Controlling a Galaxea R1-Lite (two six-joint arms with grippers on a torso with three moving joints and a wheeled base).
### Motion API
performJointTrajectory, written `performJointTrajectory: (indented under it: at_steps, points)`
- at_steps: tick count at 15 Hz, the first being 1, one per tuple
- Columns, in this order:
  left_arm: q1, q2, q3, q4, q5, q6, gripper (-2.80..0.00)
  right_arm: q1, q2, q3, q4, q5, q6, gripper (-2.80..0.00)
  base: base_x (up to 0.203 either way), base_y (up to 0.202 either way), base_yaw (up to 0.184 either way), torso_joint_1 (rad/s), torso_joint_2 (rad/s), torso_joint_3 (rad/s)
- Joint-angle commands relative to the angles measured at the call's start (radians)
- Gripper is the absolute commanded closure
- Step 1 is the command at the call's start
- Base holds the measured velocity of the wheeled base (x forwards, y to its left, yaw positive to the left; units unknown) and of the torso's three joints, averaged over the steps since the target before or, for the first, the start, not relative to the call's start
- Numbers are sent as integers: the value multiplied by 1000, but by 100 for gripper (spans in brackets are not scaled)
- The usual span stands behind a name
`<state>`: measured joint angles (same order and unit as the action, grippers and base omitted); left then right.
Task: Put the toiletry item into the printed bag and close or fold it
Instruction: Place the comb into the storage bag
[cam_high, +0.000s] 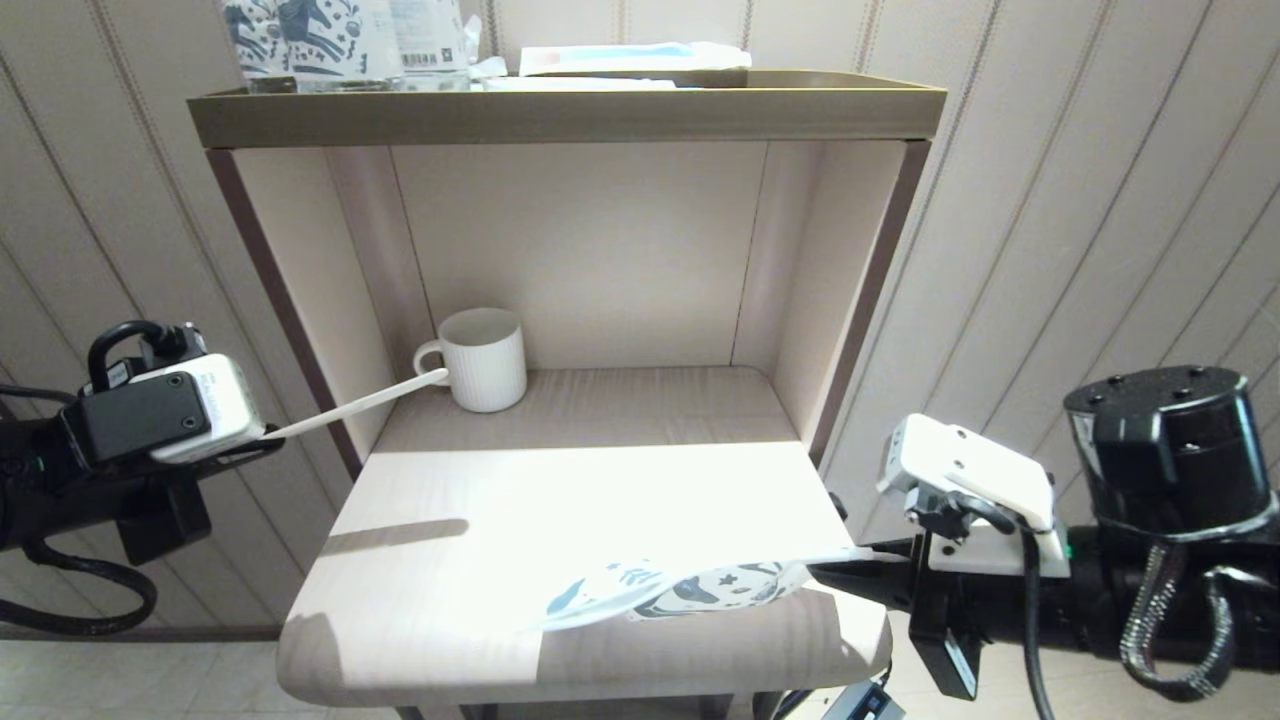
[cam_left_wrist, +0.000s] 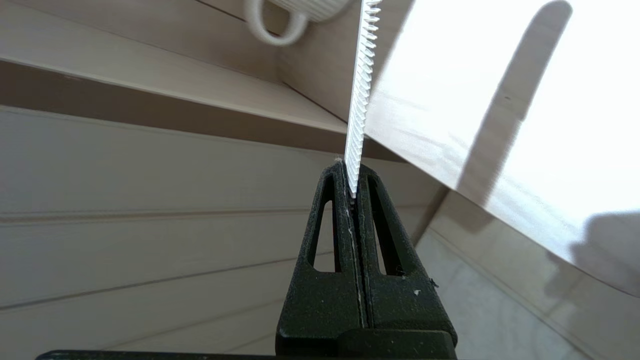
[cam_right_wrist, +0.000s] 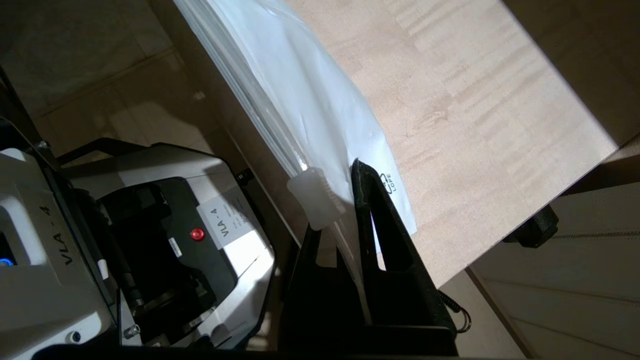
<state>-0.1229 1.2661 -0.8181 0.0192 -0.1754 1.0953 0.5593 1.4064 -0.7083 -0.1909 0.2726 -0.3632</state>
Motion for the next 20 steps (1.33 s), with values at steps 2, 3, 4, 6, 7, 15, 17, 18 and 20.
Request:
performJointTrajectory:
  at_steps: [2, 3, 4, 6, 7, 15, 17, 18, 20]
  points:
    - [-91, -9, -51, 10, 8, 12, 0, 28, 98, -98, 1, -17, -8, 0, 0, 0, 0, 0, 0, 0]
    - [-129, -8, -78, 27, 17, 12, 0, 44, 112, -122, 3, -41, -9, 0, 0, 0, 0, 0, 0, 0]
    - [-162, -12, -115, 62, 29, 12, 0, 56, 123, -135, 4, -62, -10, 0, 0, 0, 0, 0, 0, 0]
    - [-215, -20, -209, 169, 47, 12, 0, 60, 128, -142, 2, -76, -10, 0, 0, 0, 0, 0, 0, 0]
    - [-248, -29, -253, 227, 61, 12, 0, 59, 124, -142, -1, -84, -10, 0, 0, 0, 0, 0, 0, 0]
    - [-359, 26, -302, 300, 209, 61, 0, 48, 104, -170, -41, -250, -11, 0, 0, 0, 0, 0, 0, 0]
    - [-368, 33, -307, 301, 212, 61, 0, 52, 109, -158, -101, -274, -19, 0, 0, 0, 0, 0, 0, 0]
    - [-368, 33, -299, 301, 210, 61, 0, 54, 109, -158, -106, -273, -19, 0, 0, 0, 0, 0, 0, 0]
    - [-368, 35, -292, 306, 208, 58, 0, 57, 111, -166, -107, -271, -19, 0, 0, 0, 0, 0, 0, 0]
